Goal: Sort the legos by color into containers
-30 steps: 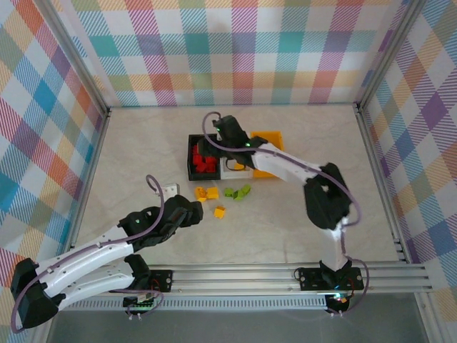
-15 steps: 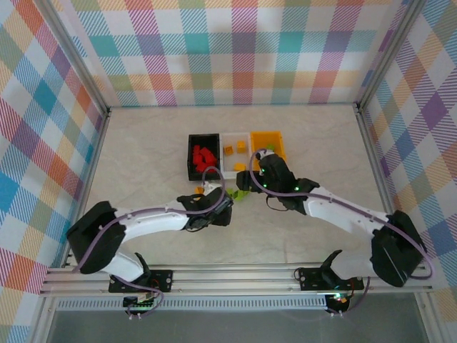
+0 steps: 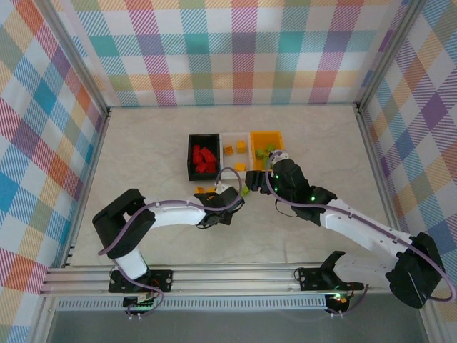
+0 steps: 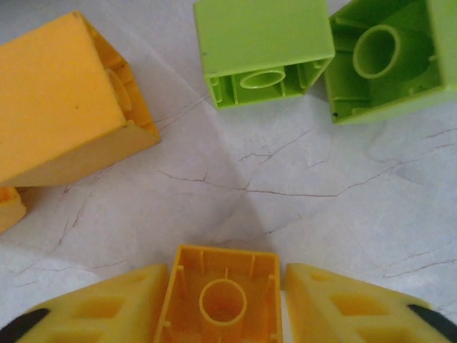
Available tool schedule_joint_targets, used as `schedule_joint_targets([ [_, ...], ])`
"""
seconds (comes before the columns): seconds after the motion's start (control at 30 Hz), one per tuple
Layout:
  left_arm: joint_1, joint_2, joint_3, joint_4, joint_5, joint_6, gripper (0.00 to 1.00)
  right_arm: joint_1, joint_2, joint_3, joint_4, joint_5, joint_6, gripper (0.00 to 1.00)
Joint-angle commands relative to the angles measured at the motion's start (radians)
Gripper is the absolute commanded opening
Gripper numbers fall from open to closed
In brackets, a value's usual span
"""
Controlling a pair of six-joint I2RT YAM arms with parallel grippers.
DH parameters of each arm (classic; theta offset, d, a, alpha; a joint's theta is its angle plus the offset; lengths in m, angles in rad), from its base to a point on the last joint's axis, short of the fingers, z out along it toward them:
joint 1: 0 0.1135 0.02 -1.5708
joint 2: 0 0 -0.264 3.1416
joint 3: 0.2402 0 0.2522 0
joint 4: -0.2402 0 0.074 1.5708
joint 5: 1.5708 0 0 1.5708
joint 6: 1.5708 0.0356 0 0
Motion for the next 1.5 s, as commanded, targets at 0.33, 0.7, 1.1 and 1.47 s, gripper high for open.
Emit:
schedule_joint_targets([
  [0.33,0.105,-0.119,0.224,-0.125,0.038,0.024,0.32,0.0,-0.041,-0.119,-0.019,0.04,0.075,0.82],
  [0.7,0.255,0.296,0.757,-0.232,0.049,0.074,0.3,0.001,-0.009,-0.206,0.004,0.004,0.142,0.82],
  [1.1,0.269,0.372,0.972,-0.294,0.087,0.056,0.84,0.005,0.071,-0.221,0.083,-0.041,0.233,0.82],
  [1.47,0.16,-0.197,0.393,-0.096,0.092,-0.009,1.0,0.056,0.325,-0.079,0.166,-0.03,0.312,0.77],
])
